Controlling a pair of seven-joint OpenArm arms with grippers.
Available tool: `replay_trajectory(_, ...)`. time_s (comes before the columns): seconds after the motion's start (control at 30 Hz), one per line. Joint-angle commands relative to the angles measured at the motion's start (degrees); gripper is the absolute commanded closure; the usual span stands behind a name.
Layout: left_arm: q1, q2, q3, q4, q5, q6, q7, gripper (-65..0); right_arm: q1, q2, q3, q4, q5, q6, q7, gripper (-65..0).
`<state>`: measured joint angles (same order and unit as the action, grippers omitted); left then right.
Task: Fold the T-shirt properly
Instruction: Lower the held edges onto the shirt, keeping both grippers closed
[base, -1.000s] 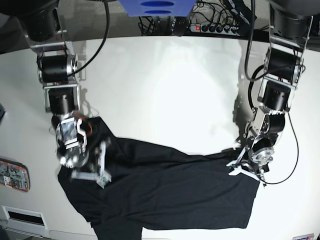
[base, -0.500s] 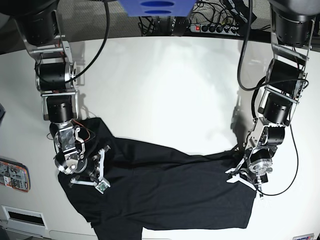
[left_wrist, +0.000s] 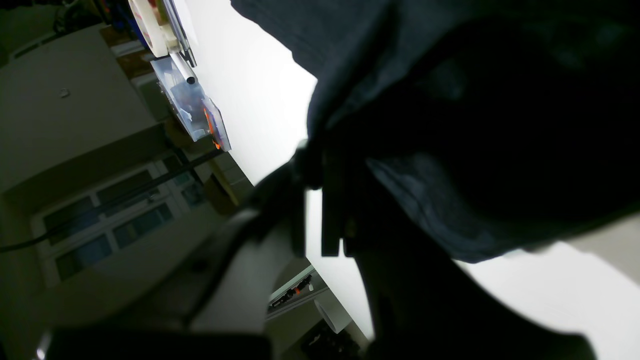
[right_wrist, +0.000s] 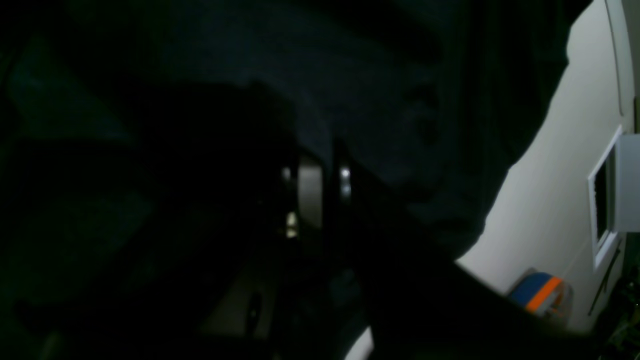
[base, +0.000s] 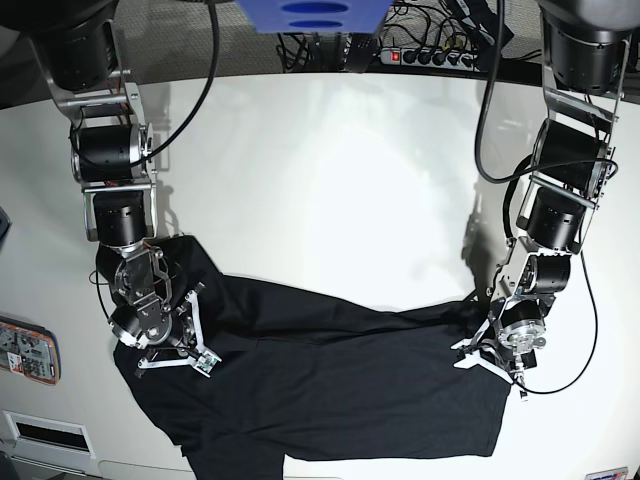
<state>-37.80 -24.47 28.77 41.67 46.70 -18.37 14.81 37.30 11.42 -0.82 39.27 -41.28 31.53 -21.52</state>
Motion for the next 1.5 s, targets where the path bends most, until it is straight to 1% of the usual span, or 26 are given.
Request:
replay_trajectory(0.0, -2.2, -0.5, -0.2, 1.0, 0.5, 1.0, 0.3, 0.0, 2.3, 0.5, 0.1, 1.2, -0.3, -0.6, 0.6, 0.0)
replay_trajectory(0.23, -2.0, -0.6, -0.2, 1.0, 0.5, 1.0, 0.3, 0.0, 2.3, 0.5, 0.1, 1.4, -0.4, -0.6, 0.6, 0.0)
replay_trajectory(0.33, -2.2, -0.7, -0.2, 1.0, 0.5, 1.0, 0.3, 0.0, 2.3, 0.5, -0.4, 4.1, -0.4, -0.6, 0.6, 0.0)
replay_trajectory(0.4, -2.3, -0.7, -0.2, 1.0, 0.5, 1.0, 0.3, 0.0, 2.3, 0.5, -2.6, 6.5, -0.4, -0.6, 0.6, 0.0)
replay_trajectory(0.53, -2.4, -1.3, -0.2, 2.2, 0.5, 1.0, 0.3, 0.0, 2.3, 0.6, -9.0, 9.1, -0.4, -0.6, 0.3, 0.0)
replay_trajectory(0.63, -2.3, -1.4, -0.2, 4.5, 0.5, 1.0, 0.3, 0.0, 2.3, 2.3, -12.1, 9.1, -0.4, -0.6, 0.3, 0.0)
replay_trajectory(0.67, -2.3, -1.5, -0.2, 5.1, 0.5, 1.0, 0.3, 0.0, 2.3, 2.3, -13.0, 9.1, -0.4, -0.6, 0.3, 0.0)
replay_trajectory(0.77, -2.4, -2.5, -0.2, 5.4, 0.5, 1.0, 0.3, 0.0, 2.3, 2.4, -13.6, 9.1, -0.4, -0.6, 0.4, 0.0)
replay_trajectory(0.87, -3.3, -2.6, -0.2, 5.4, 0.5, 1.0, 0.3, 0.0, 2.4, 2.4, -13.6, 9.0, -0.4, -0.6, 0.4, 0.0)
replay_trajectory(0.93, -3.5, -2.7, -0.2, 5.3, 0.5, 1.0, 0.3, 0.0, 2.5, 2.4, -13.6, 9.0, -1.7, -0.6, 0.5, 0.0)
replay_trajectory(1.1, -3.6, -2.7, -0.2, 5.2, 0.5, 1.0, 0.3, 0.0, 2.5, 2.4, -13.6, 9.0, -10.0, -0.6, 0.6, 0.0)
replay_trajectory(1.4, -3.5, -1.5, -0.1, 5.2, 0.6, 1.0, 0.3, 0.0, 2.4, 2.3, -13.6, 9.0, -14.6, -0.6, 0.1, 0.0)
replay_trajectory(1.47, -3.5, -1.5, -0.1, 5.2, 2.0, 1.0, 0.3, 0.0, 2.4, 2.3, -13.6, 9.0, -15.5, -0.6, 0.1, 0.0)
